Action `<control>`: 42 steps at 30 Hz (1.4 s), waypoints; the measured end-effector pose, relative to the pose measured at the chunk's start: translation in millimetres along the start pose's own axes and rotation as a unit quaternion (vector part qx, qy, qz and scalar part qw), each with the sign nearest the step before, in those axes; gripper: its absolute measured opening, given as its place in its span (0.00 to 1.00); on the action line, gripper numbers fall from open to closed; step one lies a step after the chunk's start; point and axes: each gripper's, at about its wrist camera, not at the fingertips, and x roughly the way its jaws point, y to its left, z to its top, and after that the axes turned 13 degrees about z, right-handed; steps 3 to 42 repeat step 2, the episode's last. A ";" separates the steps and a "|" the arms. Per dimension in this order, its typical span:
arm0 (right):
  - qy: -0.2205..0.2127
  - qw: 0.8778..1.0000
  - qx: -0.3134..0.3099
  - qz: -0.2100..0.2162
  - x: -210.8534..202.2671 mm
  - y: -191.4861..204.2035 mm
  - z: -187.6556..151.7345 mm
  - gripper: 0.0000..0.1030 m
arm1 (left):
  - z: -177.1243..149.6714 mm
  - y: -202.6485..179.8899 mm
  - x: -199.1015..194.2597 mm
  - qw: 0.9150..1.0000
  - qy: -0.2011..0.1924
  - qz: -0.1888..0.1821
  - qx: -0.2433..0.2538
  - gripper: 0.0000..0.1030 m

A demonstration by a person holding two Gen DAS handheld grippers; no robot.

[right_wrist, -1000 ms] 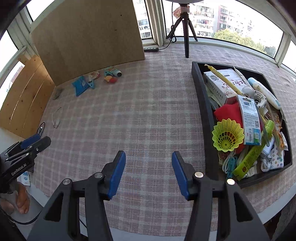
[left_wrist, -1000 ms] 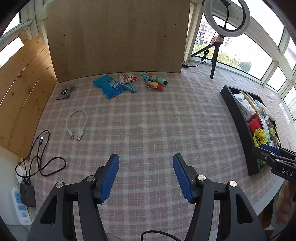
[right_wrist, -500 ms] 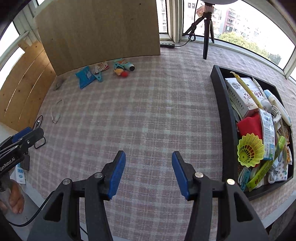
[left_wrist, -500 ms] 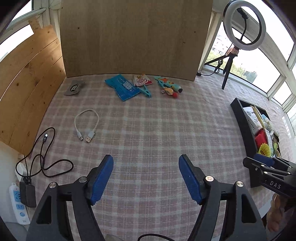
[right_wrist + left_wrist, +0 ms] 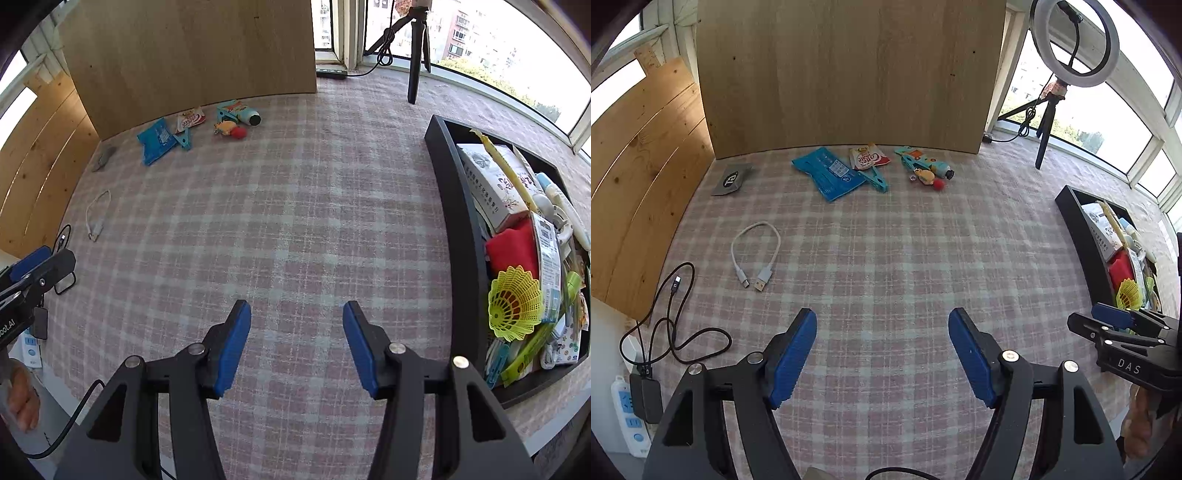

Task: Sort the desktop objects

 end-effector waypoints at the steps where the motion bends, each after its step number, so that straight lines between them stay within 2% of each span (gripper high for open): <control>1: 0.000 1.000 0.001 0.000 1.2 -1.0 0.1 0.50 | 0.2 -0.1 1.1 1.000 -0.001 0.002 0.000 0.70; 42: -0.001 1.000 0.002 0.000 2.4 -1.9 0.3 0.50 | 0.3 -0.3 2.4 1.000 -0.001 0.004 0.001 0.70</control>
